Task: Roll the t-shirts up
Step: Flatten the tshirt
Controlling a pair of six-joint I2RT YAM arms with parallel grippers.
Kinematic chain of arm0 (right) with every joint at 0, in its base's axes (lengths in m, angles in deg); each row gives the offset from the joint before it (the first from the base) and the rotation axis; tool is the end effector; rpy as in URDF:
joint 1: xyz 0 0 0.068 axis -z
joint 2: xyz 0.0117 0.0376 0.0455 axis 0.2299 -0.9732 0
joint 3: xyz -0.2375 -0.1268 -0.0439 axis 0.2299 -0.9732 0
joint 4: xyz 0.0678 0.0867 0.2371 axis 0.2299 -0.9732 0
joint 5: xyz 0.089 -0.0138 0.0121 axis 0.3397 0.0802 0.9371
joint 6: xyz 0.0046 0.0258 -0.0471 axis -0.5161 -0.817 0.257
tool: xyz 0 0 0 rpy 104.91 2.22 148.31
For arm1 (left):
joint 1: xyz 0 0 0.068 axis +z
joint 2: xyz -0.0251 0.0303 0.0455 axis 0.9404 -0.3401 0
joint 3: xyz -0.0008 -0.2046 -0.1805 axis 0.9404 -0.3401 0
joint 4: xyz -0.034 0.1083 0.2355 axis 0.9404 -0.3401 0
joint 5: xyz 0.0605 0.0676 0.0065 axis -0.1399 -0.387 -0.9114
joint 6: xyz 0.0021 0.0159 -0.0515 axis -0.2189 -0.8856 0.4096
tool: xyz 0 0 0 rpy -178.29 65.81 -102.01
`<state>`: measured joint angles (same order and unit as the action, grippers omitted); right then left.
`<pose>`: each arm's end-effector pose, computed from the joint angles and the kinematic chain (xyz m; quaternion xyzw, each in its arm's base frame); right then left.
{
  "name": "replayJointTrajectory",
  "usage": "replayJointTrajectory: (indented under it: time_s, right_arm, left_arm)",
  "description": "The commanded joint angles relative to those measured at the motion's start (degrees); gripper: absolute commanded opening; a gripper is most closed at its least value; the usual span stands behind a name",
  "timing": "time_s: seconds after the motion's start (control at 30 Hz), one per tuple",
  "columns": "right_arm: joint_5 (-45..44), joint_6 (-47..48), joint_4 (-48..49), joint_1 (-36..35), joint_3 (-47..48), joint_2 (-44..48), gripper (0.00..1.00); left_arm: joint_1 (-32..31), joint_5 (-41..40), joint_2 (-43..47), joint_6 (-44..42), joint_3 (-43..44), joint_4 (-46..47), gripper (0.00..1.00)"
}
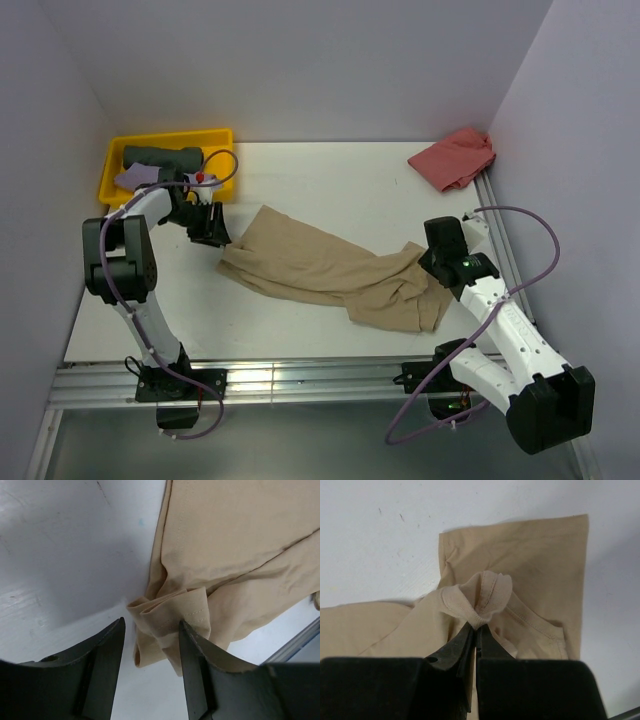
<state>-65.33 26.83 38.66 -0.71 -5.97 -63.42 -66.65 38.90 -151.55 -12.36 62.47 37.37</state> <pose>0.1813 0.0310 0.2465 0.3235 0.8686 0.0042 0.3753 0.3660 0.0025 0.1768 0.0819 0.9477 -0.2709 0.1473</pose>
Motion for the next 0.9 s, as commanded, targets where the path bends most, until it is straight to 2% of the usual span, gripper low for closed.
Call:
replayJointTrajectory:
  time_s: [0.0,0.2,0.3,0.33,0.4,0.53,0.57,0.63,0.87]
  right_arm:
    - [0.1,1.2,1.9,0.6,-0.3,1.1,0.0]
    - [0.3,1.2,2.1,0.5,-0.5,0.7,0.0]
    - [0.4,1.1,2.4,0.6,-0.4,0.4,0.0]
    - [0.4,1.2,2.4,0.6,-0.4,0.5,0.0]
    - [0.4,1.1,2.3,0.6,-0.3,0.6,0.0]
    - [0.3,1.2,1.9,0.6,0.1,0.5,0.0]
    - [0.1,1.2,1.8,0.6,0.4,0.5,0.0]
    - [0.0,1.4,1.6,0.6,0.7,0.6,0.0]
    - [-0.4,2.3,0.9,0.7,2.3,-0.5,0.0]
  left_arm:
    - [0.2,4.6,-0.8,1.2,0.6,1.0,0.52]
    - [0.3,6.4,-1.0,1.7,-0.4,1.6,0.55]
    - [0.4,7.6,-1.4,1.9,-0.5,1.3,0.52]
    - [0.6,8.6,-1.4,2.2,-0.5,1.2,0.5]
    - [0.8,9.2,-1.3,2.7,-0.4,1.1,0.34]
    - [1.4,10.9,-0.7,3.2,1.4,0.0,0.17]
    - [1.5,11.0,-0.5,3.2,1.9,-0.3,0.08]
    - [1.9,11.0,0.3,3.3,2.9,-0.9,0.01]
    - [4.2,7.3,6.8,1.7,4.1,-2.4,0.0]
